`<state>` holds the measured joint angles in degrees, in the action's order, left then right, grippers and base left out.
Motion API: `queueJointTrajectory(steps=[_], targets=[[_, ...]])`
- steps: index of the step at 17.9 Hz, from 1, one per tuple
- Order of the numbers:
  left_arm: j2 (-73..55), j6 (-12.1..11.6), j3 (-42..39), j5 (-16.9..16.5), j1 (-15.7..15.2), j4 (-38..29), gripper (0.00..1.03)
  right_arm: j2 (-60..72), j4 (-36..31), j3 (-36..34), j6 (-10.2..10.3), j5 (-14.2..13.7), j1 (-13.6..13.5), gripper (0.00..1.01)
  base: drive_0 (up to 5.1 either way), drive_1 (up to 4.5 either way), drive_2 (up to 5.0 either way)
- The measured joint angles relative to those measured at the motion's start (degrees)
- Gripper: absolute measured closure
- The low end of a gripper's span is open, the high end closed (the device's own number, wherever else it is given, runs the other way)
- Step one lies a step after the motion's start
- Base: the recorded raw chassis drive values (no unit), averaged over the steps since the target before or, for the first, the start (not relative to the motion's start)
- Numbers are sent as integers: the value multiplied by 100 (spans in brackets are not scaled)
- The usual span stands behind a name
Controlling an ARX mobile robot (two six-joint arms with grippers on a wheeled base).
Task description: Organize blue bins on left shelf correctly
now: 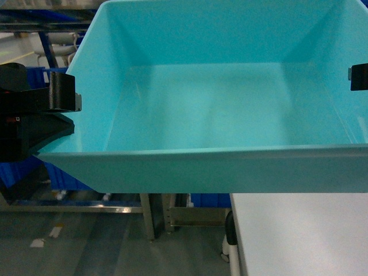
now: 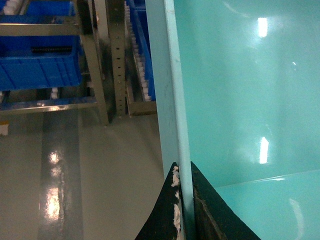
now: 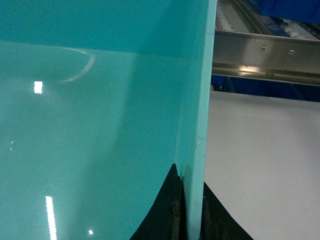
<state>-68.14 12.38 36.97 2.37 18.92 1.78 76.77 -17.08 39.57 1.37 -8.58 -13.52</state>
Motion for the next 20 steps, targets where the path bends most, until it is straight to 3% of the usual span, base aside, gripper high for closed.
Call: queueJointTrajectory(steps=[20], targets=[[2, 0, 0, -2, 0, 7, 101, 0, 0, -2, -15, 0, 0, 99, -484, 354, 109]])
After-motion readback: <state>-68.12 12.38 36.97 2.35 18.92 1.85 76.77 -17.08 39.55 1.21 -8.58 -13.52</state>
